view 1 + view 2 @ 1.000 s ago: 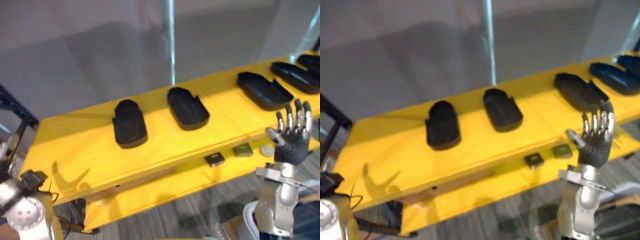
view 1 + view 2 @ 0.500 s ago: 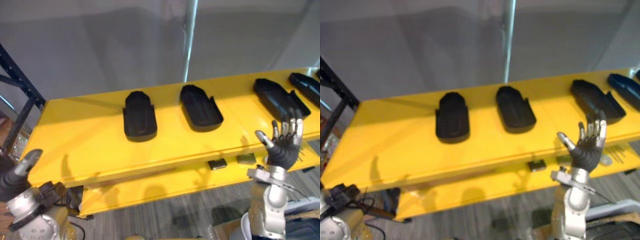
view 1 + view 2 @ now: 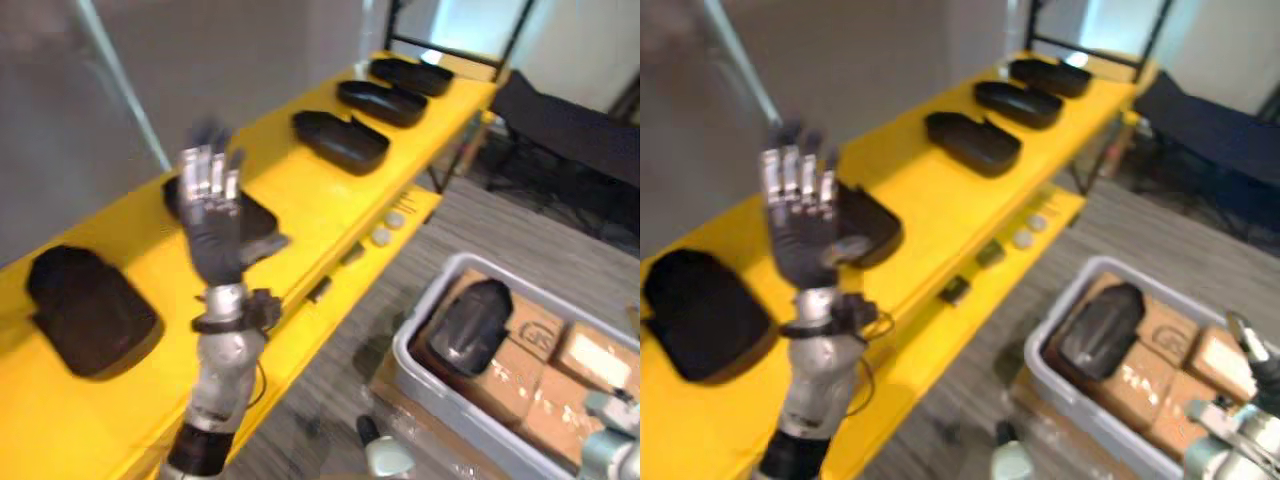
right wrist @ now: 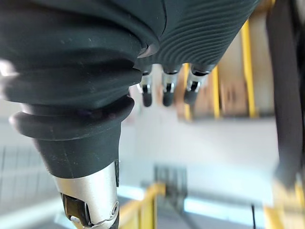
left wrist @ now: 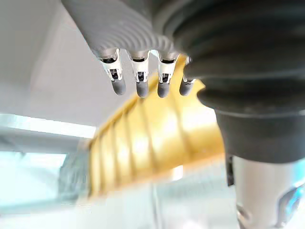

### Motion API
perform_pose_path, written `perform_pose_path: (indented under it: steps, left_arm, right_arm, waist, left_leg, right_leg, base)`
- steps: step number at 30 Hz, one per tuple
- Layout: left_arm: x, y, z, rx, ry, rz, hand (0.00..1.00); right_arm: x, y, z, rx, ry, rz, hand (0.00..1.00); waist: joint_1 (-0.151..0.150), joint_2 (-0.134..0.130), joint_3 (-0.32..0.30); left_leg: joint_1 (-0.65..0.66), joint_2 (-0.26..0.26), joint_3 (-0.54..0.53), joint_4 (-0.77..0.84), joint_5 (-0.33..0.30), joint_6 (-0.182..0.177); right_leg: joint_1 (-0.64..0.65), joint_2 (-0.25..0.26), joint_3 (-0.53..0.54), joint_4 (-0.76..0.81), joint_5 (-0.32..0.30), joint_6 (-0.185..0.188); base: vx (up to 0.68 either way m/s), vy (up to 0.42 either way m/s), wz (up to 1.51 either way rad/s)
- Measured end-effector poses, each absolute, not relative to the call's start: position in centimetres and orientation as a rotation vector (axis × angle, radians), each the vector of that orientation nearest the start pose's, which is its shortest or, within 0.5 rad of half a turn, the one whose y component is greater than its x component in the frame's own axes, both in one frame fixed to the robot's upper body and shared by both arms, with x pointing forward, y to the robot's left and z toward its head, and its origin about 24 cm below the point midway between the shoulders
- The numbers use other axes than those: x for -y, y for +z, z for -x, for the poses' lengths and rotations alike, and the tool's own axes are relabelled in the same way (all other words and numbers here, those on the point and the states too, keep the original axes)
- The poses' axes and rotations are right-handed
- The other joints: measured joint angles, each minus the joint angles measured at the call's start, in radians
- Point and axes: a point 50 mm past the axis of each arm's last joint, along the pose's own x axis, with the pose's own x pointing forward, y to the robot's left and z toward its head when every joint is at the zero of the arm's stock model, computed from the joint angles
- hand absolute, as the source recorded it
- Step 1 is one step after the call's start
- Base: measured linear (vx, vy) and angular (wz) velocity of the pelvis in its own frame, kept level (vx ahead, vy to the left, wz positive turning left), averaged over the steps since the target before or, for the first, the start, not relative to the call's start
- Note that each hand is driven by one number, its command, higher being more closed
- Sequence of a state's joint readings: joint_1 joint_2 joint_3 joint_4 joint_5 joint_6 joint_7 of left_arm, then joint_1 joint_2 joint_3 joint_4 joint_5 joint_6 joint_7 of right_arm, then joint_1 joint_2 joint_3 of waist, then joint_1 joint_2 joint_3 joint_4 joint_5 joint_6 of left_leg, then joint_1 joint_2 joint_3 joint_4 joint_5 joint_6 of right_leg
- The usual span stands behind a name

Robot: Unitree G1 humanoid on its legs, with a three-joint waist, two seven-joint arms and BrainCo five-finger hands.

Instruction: Walk over and take plastic housings, then place them on the shelf

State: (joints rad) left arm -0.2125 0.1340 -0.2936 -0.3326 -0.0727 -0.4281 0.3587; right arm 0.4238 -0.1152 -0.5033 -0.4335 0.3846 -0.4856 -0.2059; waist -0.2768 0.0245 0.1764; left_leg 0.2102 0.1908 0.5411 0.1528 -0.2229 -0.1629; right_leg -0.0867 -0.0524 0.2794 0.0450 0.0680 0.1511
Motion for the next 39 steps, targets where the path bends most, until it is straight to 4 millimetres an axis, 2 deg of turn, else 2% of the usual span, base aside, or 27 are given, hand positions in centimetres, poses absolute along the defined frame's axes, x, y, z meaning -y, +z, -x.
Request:
perform_pose_path:
  steps: [2, 3, 5, 6, 8, 9, 10, 12, 15, 19, 20, 22, 23, 24, 25, 26, 27, 28, 29, 30, 31, 33, 34, 36, 37, 38, 39]
  left_arm:
    - [-10.8, 18.9, -23.5, 0.877, -0.011, 0.203, 0.0]
    - [-11.5, 18.7, -23.4, 0.866, 0.032, 0.201, 0.0]
    - [-13.1, 18.5, -22.7, 0.867, 0.101, 0.204, 0.0]
    - [-13.9, 18.5, -21.8, 0.876, 0.123, 0.197, 0.0]
    - [-14.2, 18.2, -20.9, 0.877, 0.103, 0.18, 0.0]
    - [-14.3, 18.2, -20.9, 0.875, 0.095, 0.175, 0.0]
    - [-14.5, 18.1, -20.6, 0.872, 0.088, 0.163, 0.0]
    - [-15.0, 17.4, -20.1, 0.845, 0.105, 0.143, 0.0]
    - [-16.1, 16.5, -19.5, 0.813, 0.128, 0.127, 0.0]
    - [-15.5, 17.8, -18.9, 0.887, 0.008, 0.082, 0.0]
    - [-15.4, 18.1, -19.0, 0.899, -0.047, 0.053, 0.0]
    - [-15.5, 18.2, -19.0, 0.899, -0.095, 0.04, 0.0]
    - [-15.6, 18.1, -19.0, 0.89, -0.108, 0.016, 0.0]
    - [-15.7, 17.9, -18.8, 0.877, -0.096, 0.003, 0.0]
    - [-15.9, 17.7, -18.8, 0.868, -0.085, -0.003, 0.0]
    - [-16.3, 17.2, -18.5, 0.842, -0.064, -0.016, 0.0]
    - [-16.5, 16.9, -18.6, 0.817, -0.06, -0.026, 0.0]
    - [-16.6, 16.8, -18.5, 0.808, -0.058, -0.033, 0.0]
    - [-17.0, 16.5, -18.5, 0.785, -0.064, -0.059, 0.0]
    - [-17.3, 16.2, -18.2, 0.762, -0.093, -0.099, 0.0]
    - [-17.4, 16.1, -18.1, 0.751, -0.116, -0.122, 0.0]
    - [-17.6, 16.0, -17.9, 0.736, -0.193, -0.191, 0.0]
    - [-17.7, 16.1, -17.9, 0.733, -0.231, -0.216, 0.0]
    - [-17.9, 16.2, -17.9, 0.727, -0.246, -0.207, 0.0]
    - [-17.8, 16.2, -17.9, 0.725, -0.252, -0.202, 0.0]
    - [-17.7, 16.2, -17.9, 0.723, -0.253, -0.196, 0.0]
    - [-17.5, 16.1, -18.0, 0.718, -0.247, -0.175, 0.0]
  right_arm:
    - [28.6, 12.9, -12.2, 0.647, -0.625, 0.0, 0.0]
    - [27.7, 13.2, -13.1, 0.67, -0.558, -0.019, 0.0]
    - [26.4, 13.8, -14.7, 0.718, -0.455, -0.056, 0.0]
    - [25.8, 14.5, -15.6, 0.754, -0.402, -0.074, 0.0]
    - [24.8, 15.3, -16.8, 0.792, -0.33, -0.091, 0.0]
    - [24.5, 15.4, -17.1, 0.795, -0.312, -0.101, 0.0]
    - [23.7, 15.4, -17.8, 0.786, -0.272, -0.128, 0.0]
    - [22.2, 15.1, -18.5, 0.756, -0.203, -0.166, 0.0]
    - [21.7, 14.4, -19.6, 0.718, -0.17, -0.181, 0.0]
    - [21.6, 12.4, -20.5, 0.567, -0.192, -0.165, 0.0]
    - [21.9, 11.7, -20.2, 0.532, -0.225, -0.164, 0.0]
    - [22.7, 10.8, -19.2, 0.491, -0.283, -0.157, 0.0]
    - [23.6, 10.1, -18.0, 0.458, -0.311, -0.173, 0.0]
    - [24.3, 9.6, -17.1, 0.436, -0.317, -0.182, 0.0]
    - [24.5, 9.7, -16.9, 0.435, -0.304, -0.172, 0.0]
    - [24.4, 9.7, -16.6, 0.431, -0.252, -0.15, 0.0]
    - [24.4, 9.7, -16.6, 0.422, -0.22, -0.133, 0.0]
    - [24.2, 9.8, -16.9, 0.423, -0.204, -0.126, 0.0]
    - [23.9, 10.2, -17.5, 0.44, -0.165, -0.116, 0.0]
    - [23.6, 10.8, -18.7, 0.464, -0.125, -0.11, 0.0]
    - [23.5, 11.0, -19.4, 0.467, -0.116, -0.11, 0.0]
    - [23.1, 10.9, -21.3, 0.431, -0.114, -0.12, 0.0]
    - [23.1, 10.6, -21.7, 0.401, -0.134, -0.094, 0.0]
    - [23.2, 10.0, -21.5, 0.361, -0.147, -0.054, 0.0]
    - [23.3, 9.4, -21.1, 0.325, -0.158, -0.047, 0.0]
    - [23.3, 9.1, -21.0, 0.308, -0.165, -0.041, 0.0]
    - [23.6, 8.5, -20.6, 0.274, -0.182, -0.01, 0.0]
  waist:
    - [0.013, 0.009, 0.01]
    - [0.03, 0.013, 0.012]
    - [0.056, 0.023, 0.019]
    - [0.068, 0.033, 0.036]
    - [0.089, 0.063, 0.054]
    - [0.099, 0.07, 0.059]
    - [0.115, 0.066, 0.076]
    - [0.157, 0.035, 0.097]
    - [0.185, 0.03, 0.1]
    - [0.196, 0.036, 0.102]
    - [0.21, 0.036, 0.102]
    - [0.208, 0.036, 0.102]
    - [0.208, 0.035, 0.103]
    - [0.211, 0.03, 0.109]
    - [0.211, 0.026, 0.113]
    - [0.209, 0.028, 0.123]
    - [0.209, 0.022, 0.123]
    - [0.213, 0.021, 0.123]
    - [0.225, 0.02, 0.122]
    - [0.249, 0.018, 0.121]
    - [0.258, 0.02, 0.12]
    - [0.288, 0.019, 0.118]
    - [0.295, -0.006, 0.102]
    - [0.295, -0.036, 0.083]
    - [0.294, -0.063, 0.067]
    - [0.294, -0.081, 0.056]
    - [0.289, -0.102, 0.042]
  left_leg:
    - [-0.007, -0.003, -0.069, 0.047, -0.017, 0.031]
    - [-0.031, -0.008, -0.157, 0.103, -0.037, 0.065]
    - [-0.091, -0.022, -0.304, 0.201, -0.079, 0.104]
    - [-0.124, -0.029, -0.377, 0.25, -0.11, 0.102]
    - [-0.158, -0.031, -0.424, 0.272, -0.177, 0.08]
    - [-0.162, -0.032, -0.423, 0.269, -0.191, 0.072]
    - [-0.161, -0.04, -0.426, 0.255, -0.217, 0.062]
    - [-0.181, -0.066, -0.431, 0.271, -0.229, 0.067]
    - [-0.228, -0.083, -0.463, 0.333, -0.249, 0.077]
    - [-0.285, -0.081, -0.545, 0.442, -0.283, 0.075]
    - [-0.283, -0.08, -0.558, 0.477, -0.3, 0.08]
    - [-0.281, -0.079, -0.548, 0.524, -0.328, 0.096]
    - [-0.277, -0.074, -0.517, 0.564, -0.355, 0.113]
    - [-0.262, -0.069, -0.467, 0.585, -0.365, 0.127]
    - [-0.251, -0.068, -0.44, 0.582, -0.363, 0.133]
    - [-0.243, -0.054, -0.385, 0.563, -0.345, 0.165]
    - [-0.24, -0.049, -0.341, 0.552, -0.325, 0.182]
    - [-0.24, -0.043, -0.325, 0.547, -0.315, 0.185]
    - [-0.245, -0.034, -0.293, 0.532, -0.291, 0.191]
    - [-0.247, -0.016, -0.254, 0.505, -0.26, 0.192]
    - [-0.247, -0.004, -0.245, 0.493, -0.244, 0.191]
    - [-0.253, 0.03, -0.218, 0.416, -0.173, 0.169]
    - [-0.275, 0.031, -0.219, 0.358, -0.129, 0.146]
    - [-0.303, 0.027, -0.218, 0.317, -0.097, 0.113]
    - [-0.322, 0.023, -0.212, 0.304, -0.075, 0.087]
    - [-0.332, 0.02, -0.201, 0.307, -0.069, 0.079]
    - [-0.351, 0.02, -0.204, 0.341, -0.06, 0.075]
  right_leg:
    - [-0.017, 0.014, 0.047, 0.015, 0.0, 0.001]
    - [-0.038, 0.026, 0.091, 0.023, 0.001, 0.004]
    - [-0.072, 0.042, 0.146, 0.023, 0.002, 0.006]
    - [-0.093, 0.047, 0.162, 0.022, 0.012, 0.004]
    - [-0.124, 0.057, 0.164, 0.011, 0.04, 0.026]
    - [-0.13, 0.054, 0.164, 0.01, 0.047, 0.031]
    - [-0.136, 0.046, 0.166, 0.001, 0.064, 0.045]
    - [-0.135, 0.015, 0.166, -0.024, 0.086, 0.047]
    - [-0.135, -0.01, 0.146, -0.03, 0.089, 0.046]
    - [-0.143, -0.003, 0.095, 0.019, 0.09, 0.055]
    - [-0.145, 0.01, 0.095, 0.045, 0.091, 0.055]
    - [-0.146, 0.023, 0.106, 0.075, 0.091, 0.055]
    - [-0.146, 0.031, 0.096, 0.093, 0.1, 0.043]
    - [-0.154, 0.034, 0.05, 0.1, 0.154, 0.016]
    - [-0.156, 0.032, 0.023, 0.086, 0.203, -0.016]
    - [-0.161, 0.032, -0.029, 0.067, 0.264, -0.064]
    - [-0.177, 0.029, -0.114, 0.174, 0.171, -0.074]
    - [-0.179, 0.025, -0.149, 0.222, 0.12, -0.087]
    - [-0.17, -0.004, -0.211, 0.304, 0.037, -0.08]
    - [-0.156, -0.039, -0.263, 0.377, -0.039, -0.095]
    - [-0.144, -0.054, -0.285, 0.404, -0.07, -0.107]
    - [-0.082, -0.105, -0.336, 0.458, -0.144, -0.094]
    - [-0.039, -0.134, -0.334, 0.464, -0.166, -0.081]
    - [-0.006, -0.158, -0.334, 0.43, -0.172, -0.065]
    - [0.024, -0.168, -0.336, 0.347, -0.154, -0.037]
    - [0.033, -0.173, -0.338, 0.299, -0.132, -0.019]
    - [0.057, -0.17, -0.346, 0.223, -0.172, 0.04]
  base:
    - [0.0, -0.018, -0.85]
    - [-0.05, -0.006, -0.99]
    - [-0.11, 0.068, -0.99]
    - [-0.14, 0.138, -0.79]
    - [-0.17, 0.162, -0.26]
    - [-0.19, 0.149, -0.02]
    - [-0.17, 0.109, 0.01]
    - [-0.18, 0.071, 0.03]
    - [-0.12, 0.068, 0.26]
    - [-0.01, 0.021, 0.36]
    - [-0.02, 0.028, -0.07]
    - [-0.09, 0.061, -0.43]
    - [-0.21, 0.126, -0.93]
    - [-0.25, 0.143, -1.05]
    - [-0.22, 0.107, -1.26]
    - [-0.32, 0.112, -1.17]
    - [-0.31, 0.096, -1.1]
    - [-0.36, 0.103, -0.9]
    - [-0.26, 0.06, -0.94]
    - [-0.25, 0.033, -0.89]
    - [-0.19, -0.021, -0.79]
    - [-0.15, -0.116, -0.56]
    - [-0.1, -0.177, -0.32]
    - [-0.07, -0.261, -0.25]
    - [-0.06, -0.302, -0.41]
    - [-0.03, -0.321, -0.58]
    - [-0.01, -0.314, -0.89]
